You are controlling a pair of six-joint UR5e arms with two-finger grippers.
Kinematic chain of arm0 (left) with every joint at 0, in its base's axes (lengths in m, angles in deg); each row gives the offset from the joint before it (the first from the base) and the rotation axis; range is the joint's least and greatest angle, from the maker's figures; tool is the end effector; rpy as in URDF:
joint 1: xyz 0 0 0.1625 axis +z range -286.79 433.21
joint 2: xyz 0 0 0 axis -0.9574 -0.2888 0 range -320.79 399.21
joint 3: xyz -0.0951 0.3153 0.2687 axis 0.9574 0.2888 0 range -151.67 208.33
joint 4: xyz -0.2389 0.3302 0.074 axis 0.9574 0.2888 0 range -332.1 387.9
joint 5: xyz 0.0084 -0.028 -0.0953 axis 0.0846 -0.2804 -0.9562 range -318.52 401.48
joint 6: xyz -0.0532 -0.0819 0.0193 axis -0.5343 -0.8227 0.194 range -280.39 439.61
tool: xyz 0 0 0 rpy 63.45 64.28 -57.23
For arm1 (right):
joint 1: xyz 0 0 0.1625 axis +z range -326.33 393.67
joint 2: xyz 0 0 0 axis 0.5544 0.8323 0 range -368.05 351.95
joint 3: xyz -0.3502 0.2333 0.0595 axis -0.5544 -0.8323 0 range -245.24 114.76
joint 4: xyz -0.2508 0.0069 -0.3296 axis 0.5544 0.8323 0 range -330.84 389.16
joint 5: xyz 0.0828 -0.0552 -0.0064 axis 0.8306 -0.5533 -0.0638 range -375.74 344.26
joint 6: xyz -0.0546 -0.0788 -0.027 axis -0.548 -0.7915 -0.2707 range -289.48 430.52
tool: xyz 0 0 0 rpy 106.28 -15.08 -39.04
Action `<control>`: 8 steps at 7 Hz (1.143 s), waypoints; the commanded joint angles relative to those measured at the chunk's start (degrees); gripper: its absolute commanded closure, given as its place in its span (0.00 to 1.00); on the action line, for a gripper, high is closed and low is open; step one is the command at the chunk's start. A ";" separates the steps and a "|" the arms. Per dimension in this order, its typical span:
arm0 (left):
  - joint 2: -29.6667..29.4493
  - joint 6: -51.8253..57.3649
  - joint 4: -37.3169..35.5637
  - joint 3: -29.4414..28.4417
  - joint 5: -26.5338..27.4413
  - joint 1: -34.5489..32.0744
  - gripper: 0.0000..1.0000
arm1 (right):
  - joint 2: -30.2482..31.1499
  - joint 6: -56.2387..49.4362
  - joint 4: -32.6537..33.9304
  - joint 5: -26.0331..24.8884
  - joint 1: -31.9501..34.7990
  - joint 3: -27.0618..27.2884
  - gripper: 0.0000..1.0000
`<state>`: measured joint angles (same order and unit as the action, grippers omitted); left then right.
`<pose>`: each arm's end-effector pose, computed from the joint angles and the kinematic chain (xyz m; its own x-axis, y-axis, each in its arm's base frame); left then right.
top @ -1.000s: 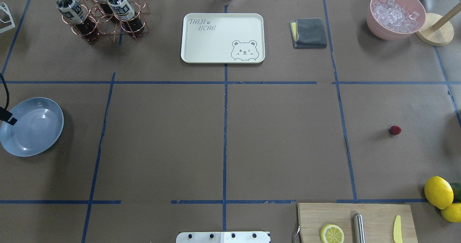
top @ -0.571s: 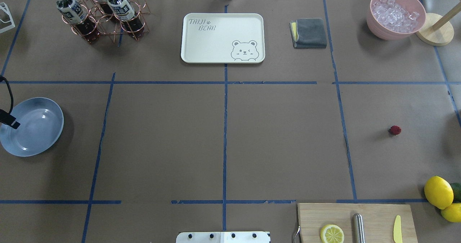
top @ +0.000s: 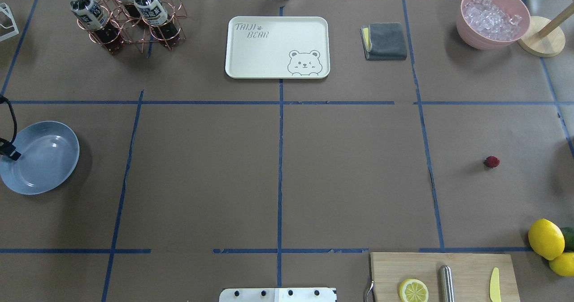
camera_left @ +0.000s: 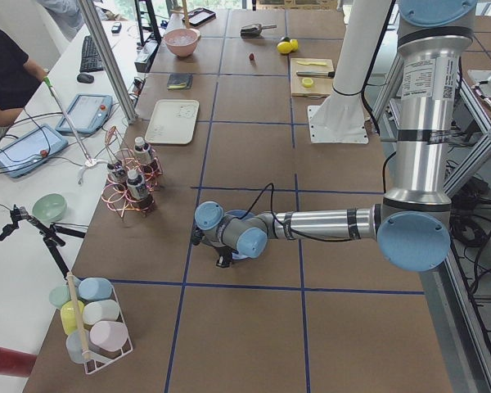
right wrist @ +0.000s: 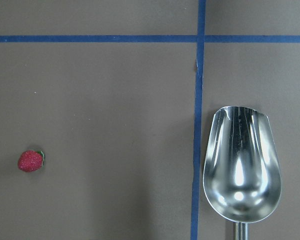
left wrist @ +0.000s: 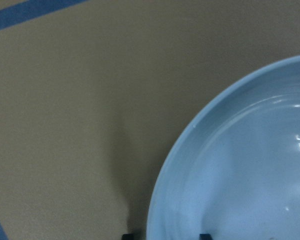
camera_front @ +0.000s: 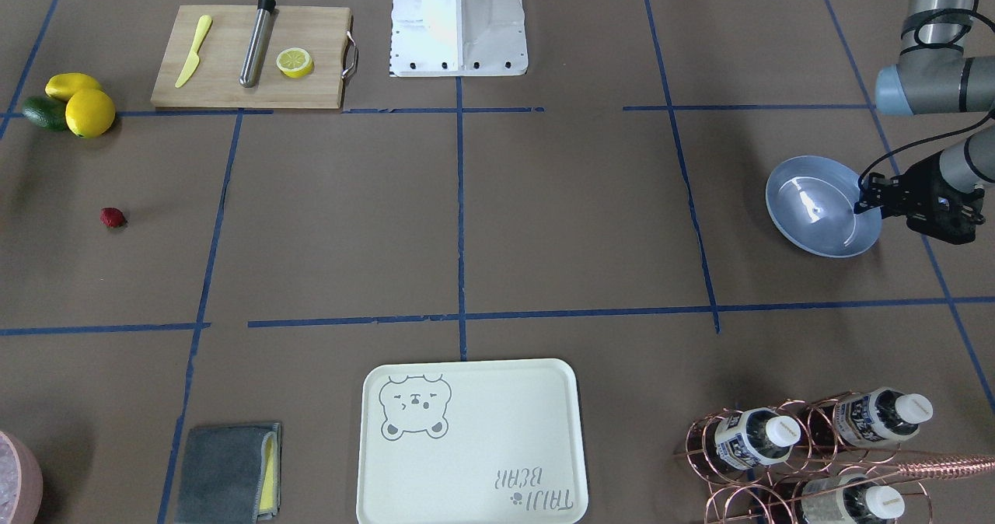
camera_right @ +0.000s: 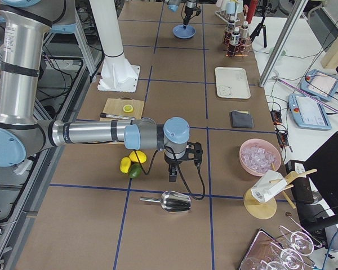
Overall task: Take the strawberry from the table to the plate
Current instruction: 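Grip the light blue plate rim with the left gripper, then slide the light blue plate with the left gripper toward the table center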
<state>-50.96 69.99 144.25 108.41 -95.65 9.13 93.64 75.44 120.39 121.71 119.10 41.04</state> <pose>0.1653 -0.4785 0.6905 0.5830 0.3346 -0.7403 -0.3261 0.9310 0.1640 0.0272 -0.4118 0.6088 0.6750 -0.0111 0.7377 0.0217 0.9998 -0.0048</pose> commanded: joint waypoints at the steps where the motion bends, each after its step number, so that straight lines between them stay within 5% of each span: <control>1: -0.35 0.13 -0.07 1.04 -0.33 0.01 1.00 | 0.00 0.00 0.00 0.01 0.00 0.15 0.00; 3: -2.28 -3.01 -0.86 4.90 -3.90 -0.08 1.00 | 0.00 0.00 0.00 0.10 0.00 0.33 0.00; 6: -3.86 -29.67 -0.25 16.48 -7.97 0.96 1.00 | 0.00 0.09 0.00 0.10 0.00 0.59 0.00; 8: -7.88 -51.41 5.51 20.90 -6.58 11.97 1.00 | -0.09 0.09 0.00 0.19 0.00 0.68 0.00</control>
<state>-55.81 32.81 145.74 126.82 -103.13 14.30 93.62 75.53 120.39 121.87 119.10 41.68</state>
